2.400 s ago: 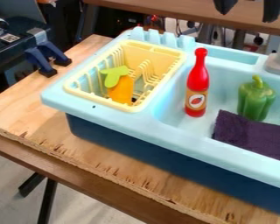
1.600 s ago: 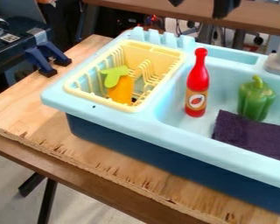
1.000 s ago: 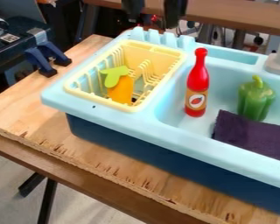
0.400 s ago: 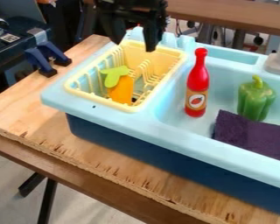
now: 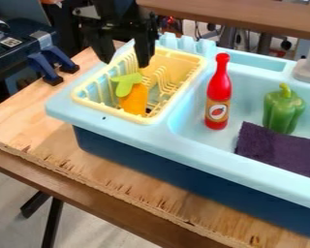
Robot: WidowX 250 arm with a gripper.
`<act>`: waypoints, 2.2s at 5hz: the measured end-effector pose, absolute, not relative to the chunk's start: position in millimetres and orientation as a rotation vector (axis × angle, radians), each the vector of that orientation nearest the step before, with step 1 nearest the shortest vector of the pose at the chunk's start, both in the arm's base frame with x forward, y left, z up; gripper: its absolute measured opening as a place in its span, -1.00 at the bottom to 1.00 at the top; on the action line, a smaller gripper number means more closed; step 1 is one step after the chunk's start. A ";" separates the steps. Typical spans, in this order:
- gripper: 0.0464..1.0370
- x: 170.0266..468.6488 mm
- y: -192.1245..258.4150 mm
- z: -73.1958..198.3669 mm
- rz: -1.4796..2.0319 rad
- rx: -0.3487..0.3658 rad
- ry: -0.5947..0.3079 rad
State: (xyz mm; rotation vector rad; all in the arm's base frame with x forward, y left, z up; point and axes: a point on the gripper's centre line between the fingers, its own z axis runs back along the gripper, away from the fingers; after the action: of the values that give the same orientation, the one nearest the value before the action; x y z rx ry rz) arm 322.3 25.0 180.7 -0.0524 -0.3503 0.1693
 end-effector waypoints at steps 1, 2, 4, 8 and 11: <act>0.95 325.8 31.8 170.9 0.255 -0.031 -0.333; 0.95 324.8 35.0 148.5 0.315 -0.015 -0.298; 0.95 333.0 30.8 111.9 0.348 -0.047 -0.217; -0.02 320.7 27.2 160.0 0.407 0.002 -0.398; -0.02 312.2 -57.0 251.2 0.039 -0.029 -0.595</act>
State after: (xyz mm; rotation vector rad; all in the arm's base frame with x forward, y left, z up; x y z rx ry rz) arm 312.2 -57.0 251.2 -0.0288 -0.5950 0.0386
